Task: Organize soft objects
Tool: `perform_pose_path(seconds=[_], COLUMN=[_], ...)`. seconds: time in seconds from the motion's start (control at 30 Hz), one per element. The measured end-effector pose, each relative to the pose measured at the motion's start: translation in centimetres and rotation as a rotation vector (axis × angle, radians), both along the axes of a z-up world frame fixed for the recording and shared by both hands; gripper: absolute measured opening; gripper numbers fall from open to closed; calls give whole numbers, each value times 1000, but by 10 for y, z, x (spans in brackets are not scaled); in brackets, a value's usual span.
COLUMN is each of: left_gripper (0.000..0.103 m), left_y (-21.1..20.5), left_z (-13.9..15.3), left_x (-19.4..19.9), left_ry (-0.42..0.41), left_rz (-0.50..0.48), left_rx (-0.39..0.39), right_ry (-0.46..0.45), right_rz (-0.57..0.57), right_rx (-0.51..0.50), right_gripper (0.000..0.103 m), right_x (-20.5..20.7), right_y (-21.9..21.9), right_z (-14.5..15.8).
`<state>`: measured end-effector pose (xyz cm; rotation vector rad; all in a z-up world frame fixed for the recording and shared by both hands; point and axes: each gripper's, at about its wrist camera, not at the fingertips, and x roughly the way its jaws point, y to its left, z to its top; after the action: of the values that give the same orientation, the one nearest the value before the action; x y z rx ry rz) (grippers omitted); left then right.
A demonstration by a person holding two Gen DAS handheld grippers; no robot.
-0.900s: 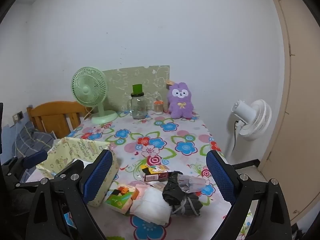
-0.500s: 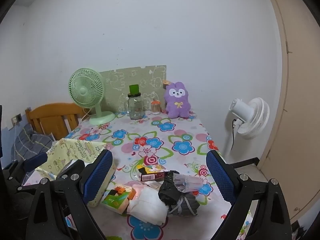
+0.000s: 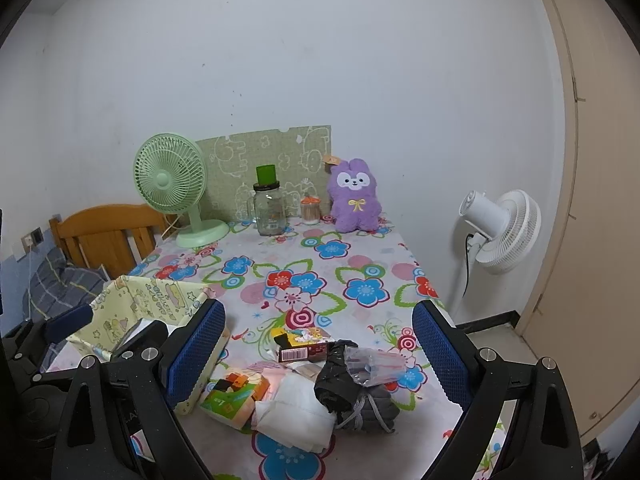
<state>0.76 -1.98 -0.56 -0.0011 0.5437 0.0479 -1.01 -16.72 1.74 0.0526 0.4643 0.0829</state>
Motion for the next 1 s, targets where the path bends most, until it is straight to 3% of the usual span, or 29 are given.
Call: perform_pose_path(seconds=[1.0], left_gripper=[91], left_y=[4], left_z=[4], left_x=[-3], left_ry=[-17], left_rz=[4], left_rx=[0], right_ry=[0], right_rz=[2], right_rx=[7], right_gripper=[96], right_x=[3], right_y=[-4], right_z=[0])
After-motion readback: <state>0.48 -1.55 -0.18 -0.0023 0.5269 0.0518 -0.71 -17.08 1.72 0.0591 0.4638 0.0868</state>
